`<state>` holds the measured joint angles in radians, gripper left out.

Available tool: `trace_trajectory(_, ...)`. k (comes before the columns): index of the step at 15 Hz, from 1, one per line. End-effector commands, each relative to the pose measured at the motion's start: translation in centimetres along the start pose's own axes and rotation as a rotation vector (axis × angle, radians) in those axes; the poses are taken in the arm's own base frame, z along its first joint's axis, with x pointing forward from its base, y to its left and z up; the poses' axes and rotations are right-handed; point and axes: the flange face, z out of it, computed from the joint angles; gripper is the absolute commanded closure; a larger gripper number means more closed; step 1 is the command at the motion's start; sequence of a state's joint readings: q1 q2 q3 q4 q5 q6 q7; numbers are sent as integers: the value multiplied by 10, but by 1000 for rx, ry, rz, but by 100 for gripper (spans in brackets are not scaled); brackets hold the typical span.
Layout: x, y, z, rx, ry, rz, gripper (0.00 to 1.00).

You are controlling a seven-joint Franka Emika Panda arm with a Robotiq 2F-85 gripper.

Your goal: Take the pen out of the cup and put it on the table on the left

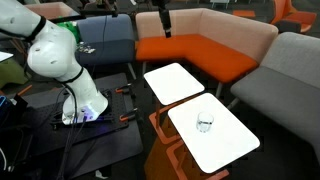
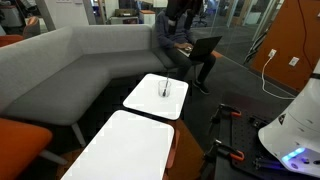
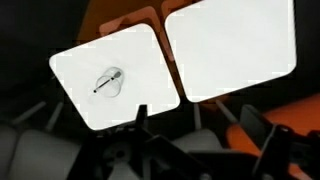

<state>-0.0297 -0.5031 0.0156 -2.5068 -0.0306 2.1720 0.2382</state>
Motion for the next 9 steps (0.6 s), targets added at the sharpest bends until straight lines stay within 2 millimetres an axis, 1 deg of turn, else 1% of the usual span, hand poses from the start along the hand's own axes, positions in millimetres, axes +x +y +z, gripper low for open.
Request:
trace_trajectory(1, 57, 10, 52, -19, 33, 196, 0)
trace_trajectory(3, 88, 28, 90, -33, 37, 313, 0)
trace_trajectory(6, 125, 59, 143, -80, 41, 482, 0)
trace_trajectory(9, 149, 84, 180, -123, 28, 657, 0)
